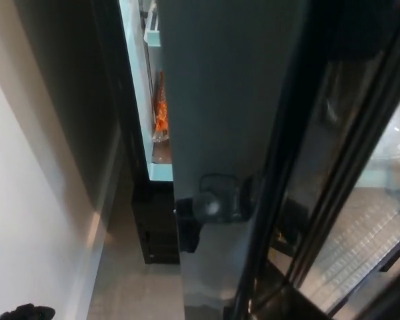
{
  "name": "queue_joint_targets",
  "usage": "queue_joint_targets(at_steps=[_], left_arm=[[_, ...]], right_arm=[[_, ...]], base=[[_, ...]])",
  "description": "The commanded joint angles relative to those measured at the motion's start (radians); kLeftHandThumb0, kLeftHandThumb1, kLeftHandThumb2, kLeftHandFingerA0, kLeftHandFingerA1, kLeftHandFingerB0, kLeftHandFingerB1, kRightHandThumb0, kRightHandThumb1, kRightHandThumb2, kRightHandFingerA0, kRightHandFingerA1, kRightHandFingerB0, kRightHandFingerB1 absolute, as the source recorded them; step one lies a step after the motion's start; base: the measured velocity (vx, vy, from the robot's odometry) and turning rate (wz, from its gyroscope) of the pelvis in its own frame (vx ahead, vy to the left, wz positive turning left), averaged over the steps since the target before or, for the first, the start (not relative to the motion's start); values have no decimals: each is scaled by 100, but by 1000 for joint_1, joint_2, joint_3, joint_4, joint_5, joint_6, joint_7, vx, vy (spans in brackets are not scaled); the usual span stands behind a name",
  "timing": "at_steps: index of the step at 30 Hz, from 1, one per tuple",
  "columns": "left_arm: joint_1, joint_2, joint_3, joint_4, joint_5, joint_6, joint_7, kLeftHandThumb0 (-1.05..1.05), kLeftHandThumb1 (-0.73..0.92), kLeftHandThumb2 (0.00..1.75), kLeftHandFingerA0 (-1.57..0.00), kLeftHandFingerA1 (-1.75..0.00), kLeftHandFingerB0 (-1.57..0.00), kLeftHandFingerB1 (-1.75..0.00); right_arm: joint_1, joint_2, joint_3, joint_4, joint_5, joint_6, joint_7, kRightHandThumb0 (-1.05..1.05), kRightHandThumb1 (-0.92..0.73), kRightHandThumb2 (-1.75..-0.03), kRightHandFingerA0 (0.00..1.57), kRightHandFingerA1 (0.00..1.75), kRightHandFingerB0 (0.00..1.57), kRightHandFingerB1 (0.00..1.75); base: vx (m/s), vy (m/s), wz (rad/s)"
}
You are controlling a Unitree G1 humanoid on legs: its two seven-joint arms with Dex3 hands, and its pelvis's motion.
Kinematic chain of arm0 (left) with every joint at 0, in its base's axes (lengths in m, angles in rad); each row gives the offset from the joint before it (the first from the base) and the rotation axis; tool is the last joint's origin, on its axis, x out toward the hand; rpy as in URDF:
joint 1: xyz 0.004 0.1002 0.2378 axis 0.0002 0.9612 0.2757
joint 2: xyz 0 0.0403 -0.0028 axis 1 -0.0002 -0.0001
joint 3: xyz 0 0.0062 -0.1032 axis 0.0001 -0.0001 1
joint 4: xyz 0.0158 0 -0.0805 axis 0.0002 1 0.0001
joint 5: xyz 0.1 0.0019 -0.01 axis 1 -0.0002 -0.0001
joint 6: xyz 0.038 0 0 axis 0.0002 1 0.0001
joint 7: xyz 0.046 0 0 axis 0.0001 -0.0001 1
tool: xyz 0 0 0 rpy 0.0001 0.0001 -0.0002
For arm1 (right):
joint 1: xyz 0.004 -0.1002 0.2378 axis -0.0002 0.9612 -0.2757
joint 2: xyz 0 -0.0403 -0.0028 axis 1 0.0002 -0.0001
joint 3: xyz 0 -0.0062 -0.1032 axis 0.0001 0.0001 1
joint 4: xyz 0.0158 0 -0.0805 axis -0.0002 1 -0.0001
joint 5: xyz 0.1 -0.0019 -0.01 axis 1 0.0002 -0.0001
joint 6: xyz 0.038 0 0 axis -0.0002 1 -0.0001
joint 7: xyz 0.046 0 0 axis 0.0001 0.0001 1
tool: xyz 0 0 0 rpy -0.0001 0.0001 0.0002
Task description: The robot stands in front of a refrigerator with an opened door and closes the door by swing its right hand at the door
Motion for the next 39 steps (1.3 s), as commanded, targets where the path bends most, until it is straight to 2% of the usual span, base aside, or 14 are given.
queue_joint_targets(at_steps=[1, 8, 9, 13, 14, 19, 20, 24, 25, 28, 29, 32, 33, 39], left_arm=[[-10, 35, -1, 43, -6, -77, -27, -58, 84, 65, -37, -37, -30, -32], [0, 33, 1, 63, -9, -82, -29, -60, 85, 65, -35, -36, -29, -32], [12, 32, 1, 64, -9, -86, -28, -61, 83, 65, -35, -36, -28, -31], [74, 34, 11, 72, -20, -111, -39, -59, 83, 65, -33, -36, -27, -31], [88, 33, 10, 73, -19, -116, -41, -60, 84, 65, -32, -36, -26, -31], [127, 32, -8, 74, 0, -132, -24, -61, 84, 65, -34, -36, -27, -31], [168, 31, -14, 76, 5, -130, -19, -60, 85, 66, -35, -36, -28, -31], [205, 29, -14, 79, 2, -122, -16, -59, 84, 65, -34, -35, -27, -30], [217, 30, -23, 80, 13, -125, -2, -58, 85, 65, -38, -36, -29, -32], [222, 30, -35, 80, 26, -129, 16, -58, 85, 65, -38, -36, -29, -32], [225, 29, -28, 82, 13, -125, 4, -57, 84, 65, -35, -36, -28, -31], [233, 29, -19, 83, -1, -122, -9, -57, 84, 65, -35, -36, -28, -31], [233, 28, -21, 83, 0, -123, -8, -58, 86, 66, -36, -36, -29, -32], [234, 28, -14, 86, -7, -130, -17, -58, 84, 65, -34, -36, -27, -31]], right_arm=[[-13, -29, -4, 58, 5, -122, 10, -77, -70, -96, 19, 42, 11, 39], [2, -28, -12, 73, 20, -152, 34, -77, -71, -95, 17, 42, 10, 38], [9, -31, -7, 72, 12, -150, 30, -36, -50, -107, 0, 47, 0, 47], [112, -39, -10, -1, 22, -190, 46, -36, -50, -108, 0, 47, 0, 47], [144, -42, -15, -26, 27, -204, 45, -78, -74, -101, 9, 40, 5, 37], [256, -43, -47, -149, 57, -220, 59, -79, -74, -105, 15, 45, 0, 35], [427, -37, -86, -309, 129, -284, 91, -73, -71, -103, 4, 40, 4, 37], [607, -37, -128, -465, 191, -331, 121, -82, -69, -101, 11, 44, 4, 38], [660, -31, -151, -528, 221, -334, 130, -37, -50, -106, 0, 48, 0, 47], [698, -22, -171, -594, 242, -321, 136, -37, -50, -106, 0, 48, 0, 47], [733, -20, -197, -714, 252, -330, 119, -72, -67, -100, 7, 42, 1, 35], [796, -10, -249, -952, 276, -339, 80, -74, -68, -100, 6, 41, 2, 35], [815, -7, -269, -1028, 282, -339, 71, -35, -52, -108, 0, 48, 0, 47], [911, 32, -375, -1378, 310, -360, 33, -36, -51, -107, 1, 49, 0, 47]], base=[[0, 0, 0], [0, 0, 0], [0, 0, 0], [0, 0, 0], [0, 0, 0], [0, 0, 0], [0, 0, 0], [0, 0, 0], [0, 0, 0], [0, 0, 0], [0, 0, 0], [0, 0, 0], [0, 0, 0], [0, 0, 0]])
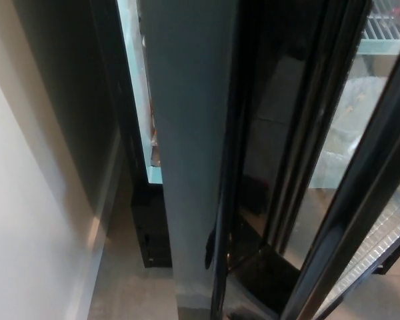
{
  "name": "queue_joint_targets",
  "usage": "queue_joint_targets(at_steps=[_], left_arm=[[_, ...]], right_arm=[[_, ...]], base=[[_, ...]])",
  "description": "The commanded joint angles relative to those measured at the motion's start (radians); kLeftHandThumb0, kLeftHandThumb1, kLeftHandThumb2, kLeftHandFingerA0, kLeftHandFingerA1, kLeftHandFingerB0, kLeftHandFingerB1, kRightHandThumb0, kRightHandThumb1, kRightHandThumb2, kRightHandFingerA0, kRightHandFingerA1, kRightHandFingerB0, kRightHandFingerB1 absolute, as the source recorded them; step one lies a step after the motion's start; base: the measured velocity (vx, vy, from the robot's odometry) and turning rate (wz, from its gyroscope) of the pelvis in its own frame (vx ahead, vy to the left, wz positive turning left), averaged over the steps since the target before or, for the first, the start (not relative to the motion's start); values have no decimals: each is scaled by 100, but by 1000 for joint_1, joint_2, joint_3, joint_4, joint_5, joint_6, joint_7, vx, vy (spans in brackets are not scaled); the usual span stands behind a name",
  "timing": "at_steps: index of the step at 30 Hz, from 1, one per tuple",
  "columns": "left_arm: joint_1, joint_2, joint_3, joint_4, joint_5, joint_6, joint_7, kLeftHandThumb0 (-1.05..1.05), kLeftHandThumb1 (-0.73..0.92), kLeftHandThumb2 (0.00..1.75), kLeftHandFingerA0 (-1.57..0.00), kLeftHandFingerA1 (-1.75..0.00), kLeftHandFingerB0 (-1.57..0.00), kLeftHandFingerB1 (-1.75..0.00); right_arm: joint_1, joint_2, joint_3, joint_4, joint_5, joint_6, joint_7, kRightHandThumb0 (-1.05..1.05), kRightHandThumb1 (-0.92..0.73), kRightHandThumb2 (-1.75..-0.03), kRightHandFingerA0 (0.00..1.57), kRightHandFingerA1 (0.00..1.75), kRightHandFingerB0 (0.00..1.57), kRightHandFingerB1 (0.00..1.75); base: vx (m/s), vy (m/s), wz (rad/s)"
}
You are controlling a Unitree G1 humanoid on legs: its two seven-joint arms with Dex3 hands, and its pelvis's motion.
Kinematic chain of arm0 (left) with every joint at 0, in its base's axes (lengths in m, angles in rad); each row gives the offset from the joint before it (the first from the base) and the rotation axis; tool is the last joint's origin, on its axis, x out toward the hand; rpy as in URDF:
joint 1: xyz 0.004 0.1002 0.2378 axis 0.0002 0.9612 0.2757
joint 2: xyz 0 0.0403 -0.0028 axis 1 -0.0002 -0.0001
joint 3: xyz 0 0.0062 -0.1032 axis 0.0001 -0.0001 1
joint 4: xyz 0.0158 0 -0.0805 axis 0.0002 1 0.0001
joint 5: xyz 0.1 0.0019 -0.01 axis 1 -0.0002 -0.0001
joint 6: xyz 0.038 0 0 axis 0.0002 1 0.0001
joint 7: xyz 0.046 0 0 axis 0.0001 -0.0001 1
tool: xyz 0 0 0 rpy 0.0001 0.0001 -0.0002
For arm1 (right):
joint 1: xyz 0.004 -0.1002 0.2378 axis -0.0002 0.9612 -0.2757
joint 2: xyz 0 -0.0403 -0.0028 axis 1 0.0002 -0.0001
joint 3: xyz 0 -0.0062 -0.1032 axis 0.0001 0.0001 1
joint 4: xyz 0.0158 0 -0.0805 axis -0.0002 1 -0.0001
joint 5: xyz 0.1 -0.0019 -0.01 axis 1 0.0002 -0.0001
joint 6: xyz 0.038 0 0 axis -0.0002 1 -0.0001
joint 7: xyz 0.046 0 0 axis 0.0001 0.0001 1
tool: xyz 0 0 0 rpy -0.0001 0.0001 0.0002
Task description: The robot stands in front of a refrigerator with an opened door and closes the door by swing its right hand at the door
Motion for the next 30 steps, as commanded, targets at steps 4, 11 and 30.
queue_joint_targets(at_steps=[4, 11, 30], left_arm=[[24, 22, -1, 13, -1, -23, 9, -58, 85, 65, -34, -35, -26, -31], [25, 22, 11, 14, -14, -26, -4, -56, 85, 65, -31, -35, -23, -30], [-7, 20, -16, 10, 14, -15, 5, -57, 85, 66, -34, -36, -26, -31]], right_arm=[[214, 61, -267, -783, 214, -164, -76, -72, -66, -94, 5, 39, 8, 38], [148, 104, -361, -963, 203, -191, -105, -71, -80, -64, 14, 33, 21, 31], [-403, 422, 105, -1325, -152, -12, -91, -82, -66, -61, 28, 53, 36, 48]], base=[[0, 0, 0], [0, 0, 0], [0, 0, 0]])
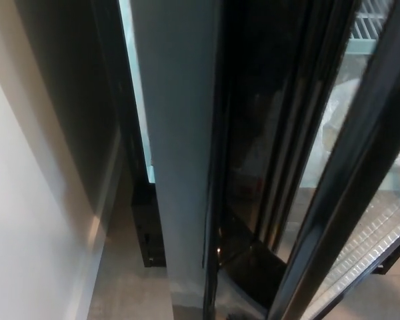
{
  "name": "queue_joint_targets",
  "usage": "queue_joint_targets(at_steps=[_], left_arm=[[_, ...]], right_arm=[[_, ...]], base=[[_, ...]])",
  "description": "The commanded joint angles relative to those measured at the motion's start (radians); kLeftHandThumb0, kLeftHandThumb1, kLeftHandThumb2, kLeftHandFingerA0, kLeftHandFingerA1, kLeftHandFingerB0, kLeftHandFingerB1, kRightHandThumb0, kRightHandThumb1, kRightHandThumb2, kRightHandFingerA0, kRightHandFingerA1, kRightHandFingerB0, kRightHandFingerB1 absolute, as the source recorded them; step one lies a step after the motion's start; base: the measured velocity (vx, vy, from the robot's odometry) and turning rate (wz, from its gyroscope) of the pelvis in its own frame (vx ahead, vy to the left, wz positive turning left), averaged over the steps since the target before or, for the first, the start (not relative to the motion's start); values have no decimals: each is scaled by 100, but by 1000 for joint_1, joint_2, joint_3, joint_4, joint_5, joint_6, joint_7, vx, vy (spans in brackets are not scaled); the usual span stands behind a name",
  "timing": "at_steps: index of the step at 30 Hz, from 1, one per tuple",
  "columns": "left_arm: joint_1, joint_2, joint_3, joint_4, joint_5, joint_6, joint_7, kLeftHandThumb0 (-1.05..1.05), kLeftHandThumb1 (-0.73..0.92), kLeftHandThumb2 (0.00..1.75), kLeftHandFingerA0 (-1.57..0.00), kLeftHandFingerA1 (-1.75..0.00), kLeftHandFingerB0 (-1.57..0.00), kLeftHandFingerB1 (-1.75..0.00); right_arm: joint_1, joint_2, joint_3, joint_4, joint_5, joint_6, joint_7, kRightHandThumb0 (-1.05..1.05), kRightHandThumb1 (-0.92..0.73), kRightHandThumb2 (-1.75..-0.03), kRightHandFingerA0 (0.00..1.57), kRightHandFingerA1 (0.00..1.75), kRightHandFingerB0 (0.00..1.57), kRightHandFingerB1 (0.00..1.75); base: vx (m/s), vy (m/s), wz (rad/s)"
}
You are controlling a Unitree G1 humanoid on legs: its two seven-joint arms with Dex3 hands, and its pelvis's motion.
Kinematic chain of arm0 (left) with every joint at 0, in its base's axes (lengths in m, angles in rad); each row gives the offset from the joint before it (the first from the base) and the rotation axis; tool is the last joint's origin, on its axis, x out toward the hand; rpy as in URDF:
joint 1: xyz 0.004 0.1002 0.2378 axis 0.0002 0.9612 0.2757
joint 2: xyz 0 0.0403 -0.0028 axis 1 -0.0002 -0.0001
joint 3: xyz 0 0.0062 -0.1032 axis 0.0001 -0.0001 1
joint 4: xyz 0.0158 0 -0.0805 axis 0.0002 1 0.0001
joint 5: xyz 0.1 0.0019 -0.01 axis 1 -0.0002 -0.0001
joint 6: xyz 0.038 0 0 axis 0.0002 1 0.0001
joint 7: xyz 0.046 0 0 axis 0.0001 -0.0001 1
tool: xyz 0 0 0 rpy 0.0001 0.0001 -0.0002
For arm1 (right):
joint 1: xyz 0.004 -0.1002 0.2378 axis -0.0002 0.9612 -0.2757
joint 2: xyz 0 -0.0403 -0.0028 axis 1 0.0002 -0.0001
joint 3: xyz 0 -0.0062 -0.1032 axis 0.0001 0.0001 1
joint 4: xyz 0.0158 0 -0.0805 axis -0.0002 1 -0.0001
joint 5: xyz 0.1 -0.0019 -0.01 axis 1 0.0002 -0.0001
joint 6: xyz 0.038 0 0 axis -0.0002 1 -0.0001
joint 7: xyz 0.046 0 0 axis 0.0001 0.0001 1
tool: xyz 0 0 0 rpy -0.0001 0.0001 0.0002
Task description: The robot stands in front of a refrigerator with an opened door and closes the door by swing its right hand at the door
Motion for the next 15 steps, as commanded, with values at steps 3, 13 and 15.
queue_joint_targets(at_steps=[3, 13, 15], left_arm=[[-28, 20, -16, 1, 10, -7, 8, -58, 85, 66, -37, -36, -29, -32], [-44, 18, -13, -5, -1, -7, -12, -58, 85, 65, -32, -34, -23, -30], [-45, 18, -13, -4, -1, -7, -12, -58, 85, 65, -32, -34, -23, -30]], right_arm=[[-609, 185, 171, -95, -496, 52, -44, -60, -65, -60, 47, 59, 43, 53], [-509, -5, 286, 114, -556, 141, 191, -78, -68, -100, 6, 20, 6, 24], [-511, -12, 291, 115, -559, 146, 184, -78, -68, -100, 6, 20, 6, 24]], base=[[0, 0, 0], [0, 0, 0], [0, 0, 0]])
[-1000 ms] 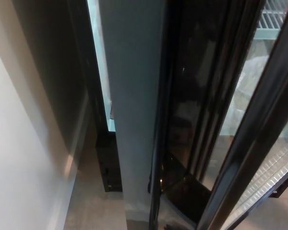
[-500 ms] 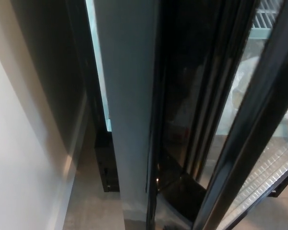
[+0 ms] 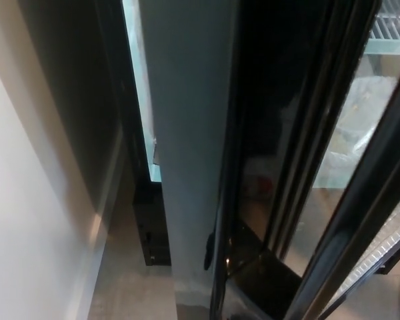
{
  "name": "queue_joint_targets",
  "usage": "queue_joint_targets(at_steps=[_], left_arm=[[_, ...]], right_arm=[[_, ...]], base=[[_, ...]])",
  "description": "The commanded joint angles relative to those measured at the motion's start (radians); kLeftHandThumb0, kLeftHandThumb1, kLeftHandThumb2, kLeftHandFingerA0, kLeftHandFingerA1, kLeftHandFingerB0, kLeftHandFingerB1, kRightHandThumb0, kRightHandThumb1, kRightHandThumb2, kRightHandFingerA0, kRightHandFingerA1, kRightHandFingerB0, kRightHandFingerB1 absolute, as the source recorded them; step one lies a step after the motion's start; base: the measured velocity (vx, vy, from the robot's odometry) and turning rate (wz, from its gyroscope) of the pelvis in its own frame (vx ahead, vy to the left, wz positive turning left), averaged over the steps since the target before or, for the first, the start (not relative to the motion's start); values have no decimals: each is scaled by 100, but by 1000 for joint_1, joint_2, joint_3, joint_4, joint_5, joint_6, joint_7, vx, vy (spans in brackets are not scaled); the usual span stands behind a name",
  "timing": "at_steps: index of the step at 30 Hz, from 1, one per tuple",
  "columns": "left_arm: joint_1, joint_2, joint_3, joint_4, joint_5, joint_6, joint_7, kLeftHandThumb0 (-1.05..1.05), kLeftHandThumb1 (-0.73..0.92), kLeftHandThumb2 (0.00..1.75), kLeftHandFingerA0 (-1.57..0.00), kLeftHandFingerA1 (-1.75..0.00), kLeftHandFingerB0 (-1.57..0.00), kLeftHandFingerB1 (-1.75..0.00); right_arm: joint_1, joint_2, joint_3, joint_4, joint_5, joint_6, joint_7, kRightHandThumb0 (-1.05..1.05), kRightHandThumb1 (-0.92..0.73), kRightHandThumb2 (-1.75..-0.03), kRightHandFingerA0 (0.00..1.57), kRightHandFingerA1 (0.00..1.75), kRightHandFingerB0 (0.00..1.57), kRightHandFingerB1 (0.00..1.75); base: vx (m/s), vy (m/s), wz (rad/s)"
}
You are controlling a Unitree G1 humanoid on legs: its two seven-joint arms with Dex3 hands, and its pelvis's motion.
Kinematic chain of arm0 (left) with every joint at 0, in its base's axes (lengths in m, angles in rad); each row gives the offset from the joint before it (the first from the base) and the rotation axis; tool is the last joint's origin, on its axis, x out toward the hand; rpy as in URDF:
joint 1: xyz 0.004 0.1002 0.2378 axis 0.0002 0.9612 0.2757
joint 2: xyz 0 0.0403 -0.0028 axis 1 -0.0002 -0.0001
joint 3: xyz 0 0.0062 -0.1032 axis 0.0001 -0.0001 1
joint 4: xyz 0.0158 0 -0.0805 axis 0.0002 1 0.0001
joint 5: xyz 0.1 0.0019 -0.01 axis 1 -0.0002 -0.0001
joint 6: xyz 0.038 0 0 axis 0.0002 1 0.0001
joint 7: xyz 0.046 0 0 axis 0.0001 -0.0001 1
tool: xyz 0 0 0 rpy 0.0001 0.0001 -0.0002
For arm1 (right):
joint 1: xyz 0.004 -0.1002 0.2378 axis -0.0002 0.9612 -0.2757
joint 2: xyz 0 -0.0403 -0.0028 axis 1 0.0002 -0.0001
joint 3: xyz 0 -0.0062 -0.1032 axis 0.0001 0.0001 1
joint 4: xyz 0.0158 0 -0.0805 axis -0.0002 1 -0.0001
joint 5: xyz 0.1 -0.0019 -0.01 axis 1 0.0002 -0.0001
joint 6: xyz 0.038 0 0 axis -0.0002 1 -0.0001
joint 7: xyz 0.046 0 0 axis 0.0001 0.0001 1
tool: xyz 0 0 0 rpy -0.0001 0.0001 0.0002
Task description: The robot stands in front of a refrigerator with an opened door and closes the door by swing its right hand at the door
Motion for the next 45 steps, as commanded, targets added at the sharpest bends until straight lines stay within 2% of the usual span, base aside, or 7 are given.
queue_joint_targets(at_steps=[1, 2, 15, 16, 29, 38, 45], left_arm=[[-18, 18, -1, -3, -4, -7, -11, -57, 85, 65, -32, -35, -23, -30], [-24, 16, 3, 0, -8, -8, -15, -57, 85, 65, -31, -34, -23, -30], [-39, 16, -4, 3, -1, -20, -17, -59, 84, 65, -35, -36, -28, -32], [-39, 16, -10, 3, 5, -20, -13, -59, 84, 66, -35, -36, -29, -32], [-53, 7, -4, 2, -6, -6, -22, -58, 84, 65, -32, -35, -25, -31], [-73, 14, -21, 3, 14, -12, -15, -59, 85, 65, -35, -35, -28, -31], [-81, 23, -34, -5, 24, -17, -12, -60, 87, 66, -35, -35, -29, -31]], right_arm=[[-69, -109, 85, 175, -323, 111, 153, -69, -84, -65, 0, 17, 2, 22], [-110, -124, 104, 263, -381, 139, 154, -76, -72, -104, 0, 17, 1, 19], [-377, -213, 183, 732, -623, 293, 65, -75, -91, -69, 0, 16, 1, 22], [-437, -227, 201, 824, -645, 325, 58, -76, -75, -110, 0, 22, 6, 23], [-831, -289, 357, 1508, -703, 529, 2, -76, -75, -110, 0, 21, 1, 21], [-983, -298, 399, 1636, -673, 551, 15, -78, -92, -73, 0, 11, 0, 21], [-966, -299, 421, 1489, -643, 489, 8, -79, -79, -114, 0, 16, 0, 18]], base=[[0, 0, 0], [0, 0, 0], [0, 0, 0], [0, 0, 0], [0, 0, 0], [0, 0, 0], [0, 0, 0]])
